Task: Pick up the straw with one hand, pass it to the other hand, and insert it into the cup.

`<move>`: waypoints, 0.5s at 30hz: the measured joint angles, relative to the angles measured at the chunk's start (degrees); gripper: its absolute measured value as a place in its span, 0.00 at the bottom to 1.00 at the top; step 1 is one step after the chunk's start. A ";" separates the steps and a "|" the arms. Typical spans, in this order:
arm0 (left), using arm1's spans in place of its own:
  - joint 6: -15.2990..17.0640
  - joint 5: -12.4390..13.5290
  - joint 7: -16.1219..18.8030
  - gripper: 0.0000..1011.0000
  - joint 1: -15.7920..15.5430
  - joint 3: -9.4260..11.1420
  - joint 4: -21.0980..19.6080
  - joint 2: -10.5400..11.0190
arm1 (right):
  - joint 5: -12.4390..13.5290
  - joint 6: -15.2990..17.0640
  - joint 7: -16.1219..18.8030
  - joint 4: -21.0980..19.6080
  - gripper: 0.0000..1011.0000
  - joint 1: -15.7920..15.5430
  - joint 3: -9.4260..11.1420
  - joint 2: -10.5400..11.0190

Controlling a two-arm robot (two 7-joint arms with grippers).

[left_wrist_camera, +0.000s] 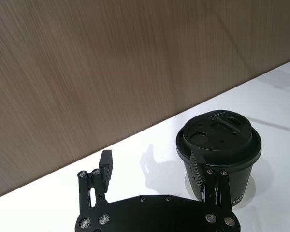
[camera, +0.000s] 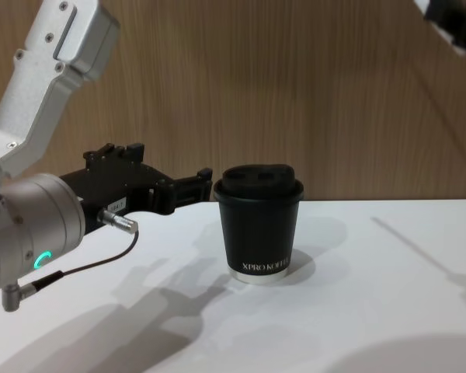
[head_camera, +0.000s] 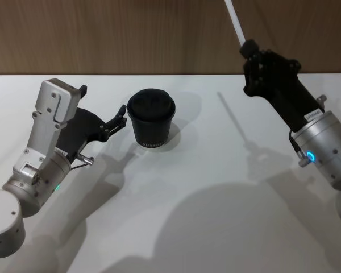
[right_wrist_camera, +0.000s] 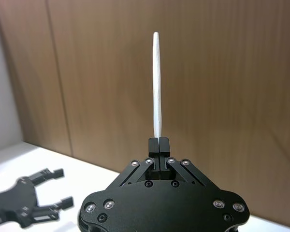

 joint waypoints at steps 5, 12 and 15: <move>0.00 0.00 0.00 0.99 0.00 0.00 0.00 0.00 | 3.08 -1.63 3.49 0.60 0.01 1.28 -0.25 0.17; 0.00 0.00 0.00 0.99 0.00 0.00 0.00 0.00 | 7.59 -3.42 8.50 1.86 0.01 3.18 -0.84 0.34; 0.00 0.00 0.00 0.99 0.00 0.00 0.00 0.00 | 9.47 -4.00 11.07 2.59 0.01 4.02 -1.19 0.45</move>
